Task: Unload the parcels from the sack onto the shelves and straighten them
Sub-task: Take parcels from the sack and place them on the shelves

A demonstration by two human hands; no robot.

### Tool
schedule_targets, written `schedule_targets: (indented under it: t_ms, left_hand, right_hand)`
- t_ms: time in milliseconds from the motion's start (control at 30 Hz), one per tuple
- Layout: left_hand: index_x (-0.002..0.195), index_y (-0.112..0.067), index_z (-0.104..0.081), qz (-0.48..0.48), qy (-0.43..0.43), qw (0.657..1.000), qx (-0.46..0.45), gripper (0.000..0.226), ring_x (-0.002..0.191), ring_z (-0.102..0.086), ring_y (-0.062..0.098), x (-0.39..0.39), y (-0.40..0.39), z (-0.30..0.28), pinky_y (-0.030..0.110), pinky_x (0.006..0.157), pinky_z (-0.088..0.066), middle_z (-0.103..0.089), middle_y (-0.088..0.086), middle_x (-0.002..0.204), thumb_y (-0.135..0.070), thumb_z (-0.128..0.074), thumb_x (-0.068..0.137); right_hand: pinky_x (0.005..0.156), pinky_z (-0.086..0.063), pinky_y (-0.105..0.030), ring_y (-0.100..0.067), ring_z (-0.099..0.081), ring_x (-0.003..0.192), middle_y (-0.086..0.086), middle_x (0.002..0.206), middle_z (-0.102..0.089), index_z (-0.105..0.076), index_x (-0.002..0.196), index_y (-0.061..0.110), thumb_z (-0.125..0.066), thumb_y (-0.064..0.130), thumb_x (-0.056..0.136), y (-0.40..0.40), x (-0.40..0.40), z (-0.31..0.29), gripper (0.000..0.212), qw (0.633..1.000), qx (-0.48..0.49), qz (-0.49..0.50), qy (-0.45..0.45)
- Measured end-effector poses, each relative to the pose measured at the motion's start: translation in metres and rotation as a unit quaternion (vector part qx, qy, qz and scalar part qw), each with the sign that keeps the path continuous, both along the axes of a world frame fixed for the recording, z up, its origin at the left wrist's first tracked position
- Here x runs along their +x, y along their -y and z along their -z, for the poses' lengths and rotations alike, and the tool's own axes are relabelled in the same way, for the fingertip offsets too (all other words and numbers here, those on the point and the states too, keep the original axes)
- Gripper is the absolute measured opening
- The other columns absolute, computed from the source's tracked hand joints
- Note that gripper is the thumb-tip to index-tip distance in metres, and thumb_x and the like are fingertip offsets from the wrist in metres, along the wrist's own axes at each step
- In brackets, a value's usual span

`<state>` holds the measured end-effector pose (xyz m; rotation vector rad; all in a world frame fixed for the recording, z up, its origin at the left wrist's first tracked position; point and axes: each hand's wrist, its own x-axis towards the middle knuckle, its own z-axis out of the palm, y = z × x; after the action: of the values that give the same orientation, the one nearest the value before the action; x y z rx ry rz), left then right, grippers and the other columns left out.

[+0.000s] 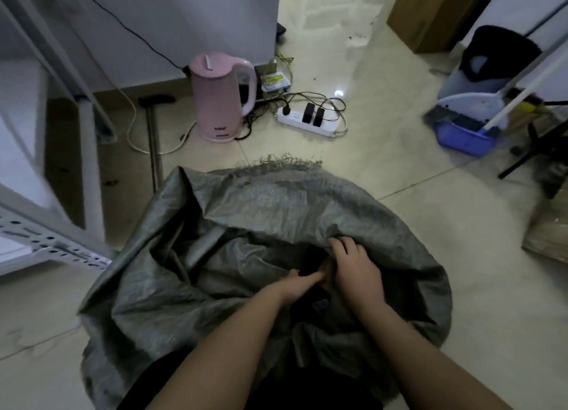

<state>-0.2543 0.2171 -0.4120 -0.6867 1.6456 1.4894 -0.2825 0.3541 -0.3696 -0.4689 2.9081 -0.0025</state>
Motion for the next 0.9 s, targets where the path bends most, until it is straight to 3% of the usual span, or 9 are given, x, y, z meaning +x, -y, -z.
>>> schedule_targets:
  t_ms: [100, 233, 333, 433, 500, 567, 667, 767, 900]
  left_hand:
    - [0.149, -0.005, -0.023, -0.005, 0.008, 0.998, 0.062, 0.116, 0.128, -0.046, 0.023, -0.001, -0.009, 0.003, 0.034, 0.107, -0.037, -0.044, 0.01, 0.145, -0.07, -0.069, 0.064]
    - [0.149, -0.009, -0.022, 0.01, 0.039, 0.998, 0.054, 0.111, 0.118, -0.053, 0.023, 0.005, -0.019, 0.003, 0.031, 0.093, -0.047, -0.047, 0.01, 0.139, -0.068, -0.068, 0.067]
    - [0.139, -0.016, -0.042, 0.021, 0.048, 0.998, 0.044, 0.094, 0.106, -0.058, 0.021, 0.004, -0.004, -0.01, 0.028, 0.076, -0.046, -0.058, 0.007, 0.125, -0.075, -0.06, 0.068]
    - [0.113, -0.022, -0.06, 0.013, 0.059, 0.997, 0.049, 0.069, 0.092, -0.063, 0.021, 0.001, 0.039, -0.025, 0.029, 0.078, -0.047, -0.067, 0.004, 0.103, -0.075, -0.056, 0.069]
    - [0.109, -0.026, -0.059, -0.005, 0.054, 0.998, 0.03, 0.063, 0.095, -0.06, 0.022, 0.002, 0.072, -0.031, 0.031, 0.08, -0.045, -0.064, 0.005, 0.107, -0.075, -0.056, 0.069]
    - [0.114, -0.028, -0.056, -0.038, 0.052, 0.998, 0.003, 0.067, 0.103, -0.058, 0.023, 0.006, 0.1, -0.033, 0.034, 0.086, -0.044, -0.06, 0.005, 0.115, -0.075, -0.059, 0.066]
    - [0.112, -0.026, -0.058, -0.095, 0.055, 0.994, -0.01, 0.074, 0.102, -0.058, 0.022, 0.016, 0.13, -0.042, 0.035, 0.091, -0.046, -0.062, 0.005, 0.109, -0.077, -0.062, 0.059]
    - [0.111, -0.026, -0.059, -0.149, 0.06, 0.987, -0.025, 0.089, 0.101, -0.06, 0.02, 0.031, 0.148, -0.06, 0.034, 0.086, -0.049, -0.064, 0.003, 0.109, -0.085, -0.062, 0.045]
    - [0.137, -0.023, -0.043, -0.152, 0.021, 0.981, -0.115, 0.12, 0.118, -0.052, 0.027, 0.06, 0.16, -0.101, 0.035, 0.09, -0.047, -0.052, 0.007, 0.134, -0.093, -0.058, 0.041]
  right_hand:
    - [0.074, -0.052, -0.032, -0.021, -0.046, 0.119, 0.0, 0.14, -0.042, -0.044, 0.138, 0.024, -0.051, 0.019, 0.091, -0.012, -0.005, -0.003, 0.047, 0.999, 0.014, -0.032, -0.024]
    - [0.074, -0.053, -0.033, -0.023, -0.047, 0.122, -0.002, 0.141, -0.045, -0.049, 0.136, 0.025, -0.056, 0.017, 0.089, -0.025, -0.005, -0.011, 0.048, 0.997, 0.031, -0.053, -0.044]
    - [0.079, -0.053, -0.035, -0.026, -0.049, 0.12, -0.004, 0.139, -0.048, -0.052, 0.134, 0.023, -0.052, 0.016, 0.091, -0.026, -0.007, -0.015, 0.043, 0.995, 0.041, -0.065, -0.067]
    - [0.073, -0.053, -0.039, -0.03, -0.054, 0.11, -0.009, 0.129, -0.056, -0.061, 0.123, 0.017, -0.059, 0.01, 0.086, -0.018, -0.007, -0.018, 0.037, 0.993, 0.04, -0.058, -0.091]
    - [0.07, -0.052, -0.04, -0.032, -0.057, 0.103, -0.011, 0.123, -0.059, -0.065, 0.115, 0.013, -0.061, 0.008, 0.082, -0.011, -0.007, -0.018, 0.033, 0.992, 0.042, -0.05, -0.104]
    - [0.074, -0.049, -0.039, -0.031, -0.057, 0.102, -0.009, 0.119, -0.061, -0.066, 0.112, 0.014, -0.062, 0.014, 0.081, -0.002, -0.007, -0.016, 0.032, 0.99, 0.049, -0.052, -0.118]
    - [0.076, -0.048, -0.038, -0.028, -0.06, 0.098, -0.007, 0.11, -0.064, -0.068, 0.106, 0.014, -0.068, 0.024, 0.078, 0.02, -0.007, -0.02, 0.029, 0.988, 0.021, -0.071, -0.136]
    - [0.076, -0.047, -0.038, -0.027, -0.059, 0.096, -0.006, 0.107, -0.064, -0.067, 0.104, 0.014, -0.065, 0.026, 0.083, 0.047, -0.003, -0.03, 0.024, 0.989, -0.031, -0.077, -0.124]
    - [0.083, -0.045, -0.032, -0.018, -0.051, 0.109, 0.002, 0.121, -0.057, -0.057, 0.123, 0.022, -0.05, 0.031, 0.094, 0.078, 0.007, -0.06, 0.031, 0.988, -0.147, -0.022, 0.028]
